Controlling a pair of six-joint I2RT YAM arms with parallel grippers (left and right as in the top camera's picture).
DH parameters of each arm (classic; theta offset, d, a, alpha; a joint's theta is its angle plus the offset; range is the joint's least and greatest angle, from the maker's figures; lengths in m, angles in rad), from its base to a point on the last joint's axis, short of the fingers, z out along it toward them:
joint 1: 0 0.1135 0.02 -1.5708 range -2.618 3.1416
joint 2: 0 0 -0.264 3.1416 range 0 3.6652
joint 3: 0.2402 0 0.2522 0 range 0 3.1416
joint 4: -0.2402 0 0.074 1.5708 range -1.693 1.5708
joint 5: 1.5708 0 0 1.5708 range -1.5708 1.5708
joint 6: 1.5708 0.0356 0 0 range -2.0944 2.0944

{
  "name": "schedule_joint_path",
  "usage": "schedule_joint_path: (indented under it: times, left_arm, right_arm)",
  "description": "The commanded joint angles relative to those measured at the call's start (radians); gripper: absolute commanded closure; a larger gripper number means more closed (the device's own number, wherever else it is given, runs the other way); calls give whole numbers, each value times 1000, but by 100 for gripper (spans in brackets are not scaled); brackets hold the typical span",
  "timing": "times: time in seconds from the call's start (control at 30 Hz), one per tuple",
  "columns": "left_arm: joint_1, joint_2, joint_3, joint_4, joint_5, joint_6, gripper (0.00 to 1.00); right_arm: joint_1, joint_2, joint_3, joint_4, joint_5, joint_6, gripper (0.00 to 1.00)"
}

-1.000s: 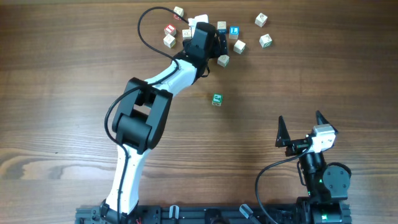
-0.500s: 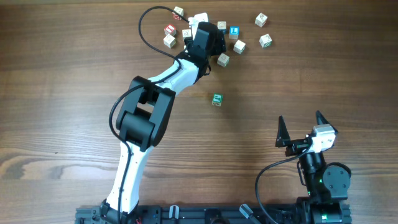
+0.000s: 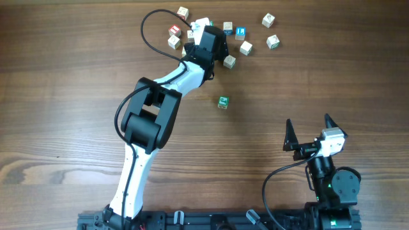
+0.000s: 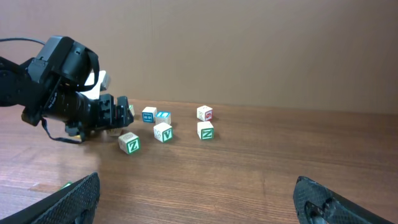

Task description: Form a tower

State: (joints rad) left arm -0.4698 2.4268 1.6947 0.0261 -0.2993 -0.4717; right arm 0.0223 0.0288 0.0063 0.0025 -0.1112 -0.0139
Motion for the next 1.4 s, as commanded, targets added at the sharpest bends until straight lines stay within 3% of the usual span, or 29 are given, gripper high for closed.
schedule_joint_path:
  times: [0.0, 0.07, 0.1, 0.2, 0.27, 0.33, 0.43, 0.73, 0.83, 1.03, 1.37]
  left_arm:
    - [10, 77, -40, -31, -5, -46, 16]
    - [10, 77, -40, -21, -5, -46, 46]
    - [8, 77, -39, -12, -5, -45, 55]
    - [0, 68, -39, 1, -6, -15, 63]
    - [-6, 34, -39, -1, -24, 57, 76]
    - [-18, -55, -39, -8, -100, 152, 75]
    - [-37, -222, -39, -96, -166, 201, 73]
    - [-70, -637, -39, -447, -162, 203, 69]
    - [-80, -718, -39, -582, -80, 202, 67]
    - [-85, -705, -40, -766, 115, 202, 67]
    - [-85, -507, -42, -865, 247, 195, 68]
  right_arm:
    - [-4, -4, -1, 3, 9, -10, 0]
    - [-4, -4, -1, 3, 9, -10, 0]
    - [-4, -4, -1, 3, 9, -11, 0]
    - [-4, -4, -1, 3, 9, -10, 0]
    - [-4, -4, -1, 3, 9, -10, 0]
    - [-4, -4, -1, 3, 9, -10, 0]
    - [-4, -4, -1, 3, 9, -10, 0]
    - [-4, -4, -1, 3, 9, -10, 0]
    - [-4, -4, -1, 3, 9, -10, 0]
    - [-4, -4, -1, 3, 9, -10, 0]
    - [-4, -4, -1, 3, 9, -11, 0]
